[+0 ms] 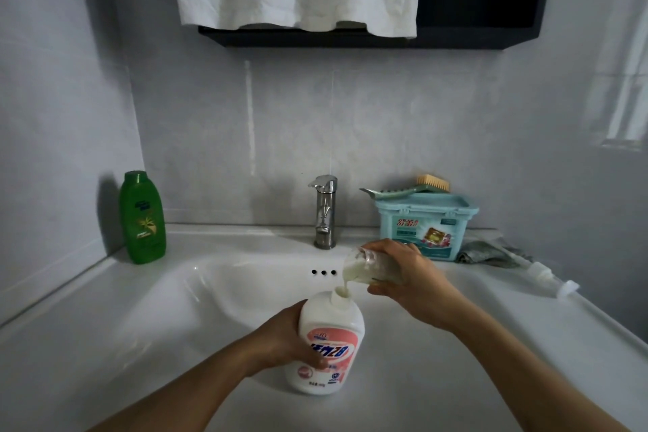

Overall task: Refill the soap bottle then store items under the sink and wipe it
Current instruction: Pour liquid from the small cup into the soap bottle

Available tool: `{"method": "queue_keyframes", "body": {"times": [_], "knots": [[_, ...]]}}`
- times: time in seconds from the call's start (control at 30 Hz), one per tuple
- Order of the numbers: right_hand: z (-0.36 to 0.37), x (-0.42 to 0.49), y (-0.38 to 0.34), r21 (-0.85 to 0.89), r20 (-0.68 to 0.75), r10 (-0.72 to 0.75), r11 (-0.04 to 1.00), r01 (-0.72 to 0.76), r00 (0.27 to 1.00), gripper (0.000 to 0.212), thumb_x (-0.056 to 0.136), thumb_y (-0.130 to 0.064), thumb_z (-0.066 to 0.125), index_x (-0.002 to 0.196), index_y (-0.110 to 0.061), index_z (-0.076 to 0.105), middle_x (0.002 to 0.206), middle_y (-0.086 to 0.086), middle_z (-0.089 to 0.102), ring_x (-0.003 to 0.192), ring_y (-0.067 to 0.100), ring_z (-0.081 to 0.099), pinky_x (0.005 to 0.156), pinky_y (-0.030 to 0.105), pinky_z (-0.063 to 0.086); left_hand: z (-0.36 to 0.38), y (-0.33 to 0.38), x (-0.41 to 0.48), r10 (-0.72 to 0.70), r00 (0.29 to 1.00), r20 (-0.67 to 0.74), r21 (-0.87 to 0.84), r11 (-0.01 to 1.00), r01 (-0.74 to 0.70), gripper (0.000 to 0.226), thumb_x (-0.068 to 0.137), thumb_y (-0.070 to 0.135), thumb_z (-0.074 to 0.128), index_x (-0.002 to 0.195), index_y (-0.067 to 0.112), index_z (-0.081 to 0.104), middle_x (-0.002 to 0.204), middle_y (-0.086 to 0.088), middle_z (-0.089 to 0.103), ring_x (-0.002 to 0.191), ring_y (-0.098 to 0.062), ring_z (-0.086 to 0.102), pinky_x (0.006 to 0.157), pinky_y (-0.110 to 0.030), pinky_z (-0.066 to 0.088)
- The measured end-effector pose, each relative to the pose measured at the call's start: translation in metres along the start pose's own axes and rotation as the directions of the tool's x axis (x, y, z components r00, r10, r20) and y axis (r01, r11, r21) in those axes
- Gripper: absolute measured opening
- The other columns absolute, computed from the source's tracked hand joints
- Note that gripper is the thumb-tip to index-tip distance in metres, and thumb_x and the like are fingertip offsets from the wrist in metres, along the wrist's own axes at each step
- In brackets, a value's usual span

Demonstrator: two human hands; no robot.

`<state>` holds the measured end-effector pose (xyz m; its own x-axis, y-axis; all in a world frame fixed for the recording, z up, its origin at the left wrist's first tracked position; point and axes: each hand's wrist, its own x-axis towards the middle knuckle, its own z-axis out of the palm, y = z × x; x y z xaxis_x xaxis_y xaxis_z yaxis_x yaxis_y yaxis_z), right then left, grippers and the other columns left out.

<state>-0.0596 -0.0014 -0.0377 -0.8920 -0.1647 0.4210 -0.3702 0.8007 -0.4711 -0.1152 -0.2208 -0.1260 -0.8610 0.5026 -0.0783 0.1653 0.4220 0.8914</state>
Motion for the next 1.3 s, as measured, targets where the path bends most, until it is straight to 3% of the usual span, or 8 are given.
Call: {"method": "queue_keyframes", "body": {"times": [0.3, 0.47, 0.73, 0.93, 1.3], "knots": [[0.001, -0.0004, 0.0015, 0.006, 0.004, 0.009, 1.0, -0.009, 1.0, 0.051, 0.08, -0.024, 0.071, 0.123, -0.032, 0.045, 0.101, -0.024, 0.037, 0.102, 0.006, 0.04, 0.085, 0.017, 0.035, -0.0004, -0.0009, 0.0, 0.001, 1.0, 0.004, -0.006, 1.0, -0.001, 0.069, 0.06, -0.001, 0.085, 0.118, 0.025, 0.058, 0.104, 0.004, 0.074, 0.099, -0.012, 0.068, 0.088, -0.032, 0.056], [0.0005, 0.0005, 0.0006, -0.01, -0.003, 0.001, 1.0, -0.001, 1.0, 0.051, 0.079, -0.024, 0.072, 0.123, -0.031, 0.047, 0.094, -0.034, 0.032, 0.102, 0.006, 0.04, 0.084, 0.017, 0.033, 0.0005, -0.0008, 0.0004, 0.004, 1.0, -0.002, 0.008, 1.0, -0.004, 0.071, 0.06, 0.001, 0.086, 0.121, 0.025, 0.057, 0.105, 0.005, 0.073, 0.099, -0.009, 0.068, 0.088, -0.03, 0.056], [0.0003, -0.0005, -0.0003, -0.005, -0.003, 0.01, 1.0, -0.01, 1.0, 0.051, 0.08, -0.024, 0.071, 0.124, -0.031, 0.046, 0.101, -0.024, 0.037, 0.102, 0.006, 0.041, 0.085, 0.017, 0.034, -0.0003, -0.0035, 0.0015, 0.013, 1.0, 0.001, 0.004, 1.0, -0.013, 0.071, 0.059, -0.001, 0.085, 0.12, 0.023, 0.058, 0.105, 0.003, 0.073, 0.099, -0.011, 0.069, 0.087, -0.03, 0.056], [-0.0004, -0.0009, -0.0014, -0.006, -0.001, 0.013, 1.0, -0.013, 1.0, 0.051, 0.08, -0.024, 0.071, 0.124, -0.031, 0.045, 0.1, -0.025, 0.036, 0.102, 0.006, 0.041, 0.085, 0.017, 0.034, -0.0006, -0.0038, 0.0023, 0.008, 1.0, 0.007, 0.008, 1.0, -0.008, 0.073, 0.057, 0.005, 0.087, 0.121, 0.026, 0.057, 0.107, 0.005, 0.073, 0.101, -0.012, 0.068, 0.092, -0.037, 0.055], [-0.0006, -0.0006, -0.0015, 0.001, 0.003, 0.007, 1.0, -0.007, 1.0, 0.052, 0.08, -0.024, 0.071, 0.125, -0.031, 0.045, 0.099, -0.027, 0.035, 0.103, 0.006, 0.04, 0.088, 0.018, 0.036, -0.0004, -0.0026, 0.002, 0.005, 1.0, 0.01, 0.005, 1.0, -0.005, 0.072, 0.06, 0.0, 0.085, 0.121, 0.024, 0.057, 0.106, 0.004, 0.073, 0.1, -0.011, 0.068, 0.088, -0.032, 0.056]]}}
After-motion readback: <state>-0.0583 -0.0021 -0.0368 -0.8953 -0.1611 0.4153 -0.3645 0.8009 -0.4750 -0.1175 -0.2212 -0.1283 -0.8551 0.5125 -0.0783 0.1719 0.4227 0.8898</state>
